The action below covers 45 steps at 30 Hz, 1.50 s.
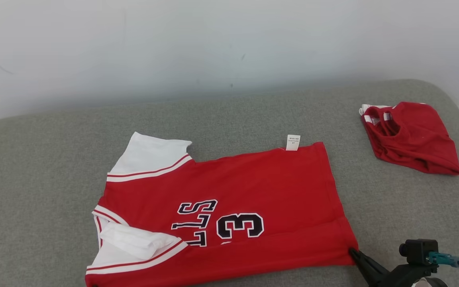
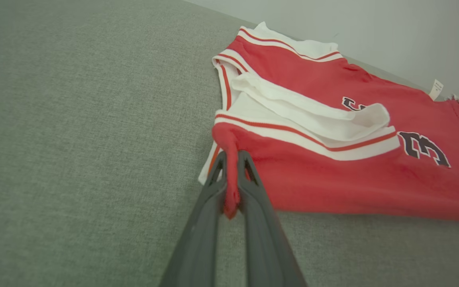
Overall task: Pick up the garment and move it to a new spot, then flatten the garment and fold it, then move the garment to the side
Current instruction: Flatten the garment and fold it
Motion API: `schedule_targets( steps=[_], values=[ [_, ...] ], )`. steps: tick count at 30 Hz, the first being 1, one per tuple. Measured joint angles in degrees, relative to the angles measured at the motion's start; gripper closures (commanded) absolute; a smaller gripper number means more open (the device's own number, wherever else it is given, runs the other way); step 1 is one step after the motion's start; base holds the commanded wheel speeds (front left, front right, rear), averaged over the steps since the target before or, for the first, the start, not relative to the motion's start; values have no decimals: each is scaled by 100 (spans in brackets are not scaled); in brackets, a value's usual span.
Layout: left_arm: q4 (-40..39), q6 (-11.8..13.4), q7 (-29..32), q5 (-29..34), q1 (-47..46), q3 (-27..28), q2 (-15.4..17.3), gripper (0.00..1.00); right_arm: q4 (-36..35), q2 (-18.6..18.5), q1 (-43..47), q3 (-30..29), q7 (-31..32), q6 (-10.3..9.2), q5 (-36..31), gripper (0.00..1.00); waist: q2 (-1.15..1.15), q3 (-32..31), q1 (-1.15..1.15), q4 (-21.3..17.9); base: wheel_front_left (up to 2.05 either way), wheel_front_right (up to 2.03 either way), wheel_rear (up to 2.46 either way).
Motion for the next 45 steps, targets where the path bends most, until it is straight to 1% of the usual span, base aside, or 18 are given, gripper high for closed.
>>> schedule_targets(
  steps=[3, 4, 5, 6, 7, 11, 15, 17, 19, 23, 25, 28, 30, 32, 35, 38, 42, 45],
  values=[
    [14, 27, 16, -32, 16, -1, -8, 100, 73, 56, 3, -76, -9, 0, -62, 100, 0, -53, 0, 39, 0, 0, 0],
    [58, 24, 16, -41, 19, 7, -5, 100, 113, 87, 5, -76, -21, 0, -134, 87, 0, -73, 0, 42, 0, 0, 0],
    [98, 4, 14, -74, 23, 9, -3, 68, 149, 119, 19, -89, -53, 0, -188, 53, 0, -90, 0, 45, 0, 0, 0],
    [133, 1, 12, -89, 27, 5, -3, 47, 172, 157, 44, -123, -69, 0, -199, 21, 0, -104, 0, 48, 0, 0, 0],
    [154, 21, 4, -87, 30, 7, -2, 0, 191, 187, 72, -143, -99, -1, -208, 0, 0, -115, 0, 53, 0, 0, 0],
    [131, 34, -48, -83, 42, 49, -18, 0, 233, 226, 116, -321, -212, -1, -321, 0, 0, -112, 0, 76, 0, 0, 0],
    [-210, 109, -132, 55, 94, 155, -96, 0, 99, 243, 121, -608, -365, 0, -555, 0, 0, -105, 1, 109, 0, 0, 0],
    [-413, 165, -142, 204, 112, 235, -105, 0, -30, 293, 127, -879, -422, -1, -766, 0, 0, -109, 1, 136, 0, 0, 0],
    [-713, 247, -144, 371, 112, 413, -198, 0, -192, 381, 176, -1228, -437, 0, -1029, 0, 0, -116, 1, 168, 0, 0, 0],
    [-1160, 338, -158, 958, 138, 655, -355, 0, -505, 636, 443, -2042, -454, 0, -1862, 0, 0, -132, 1, 239, 0, 0, 0],
    [-1239, 346, -158, 1200, 158, 733, -437, 0, -658, 851, 650, -2405, -454, 0, -2231, 0, 0, -142, 1, 280, 0, 0, 0],
    [-1260, 389, -158, 1522, 172, 804, -532, 0, -927, 1152, 900, -3110, -455, -1, -2782, 0, 0, -157, 1, 352, 0, 0, 0],
    [-1255, 393, -159, 1595, 168, 884, -610, 0, -1116, 1361, 1076, -3544, -455, -1, -3155, 0, 0, -167, 1, 392, 0, 0, 0],
    [-1203, 377, -159, 1621, 155, 969, -678, 0, -1251, 1548, 1262, -3720, -455, 0, -3473, 0, 0, -171, 1, 411, 0, 0, 0],
    [-1063, 255, -159, 1670, 130, 1029, -738, 0, -1345, 1741, 1435, -3810, -454, 0, -3738, 0, 0, -168, 1, 392, 0, 0, 0],
    [-918, 124, -159, 1873, -10, 1032, -706, 0, -1350, 1792, 1469, -3860, -454, 0, -3864, 0, 0, -154, 1, 339, 0, 0, 0],
    [-687, -171, -159, 1881, -422, 1049, -609, 0, -1358, 1860, 1410, -3844, -455, 0, -3898, 0, 0, -94, 1, 241, 0, 0, 0],
    [-264, -439, -63, 1774, -826, 1001, -492, 0, -1339, 1889, 1249, -3796, -455, -1, -3899, 0, 0, 4, 1, 161, 0, 0, 0]
  ],
)
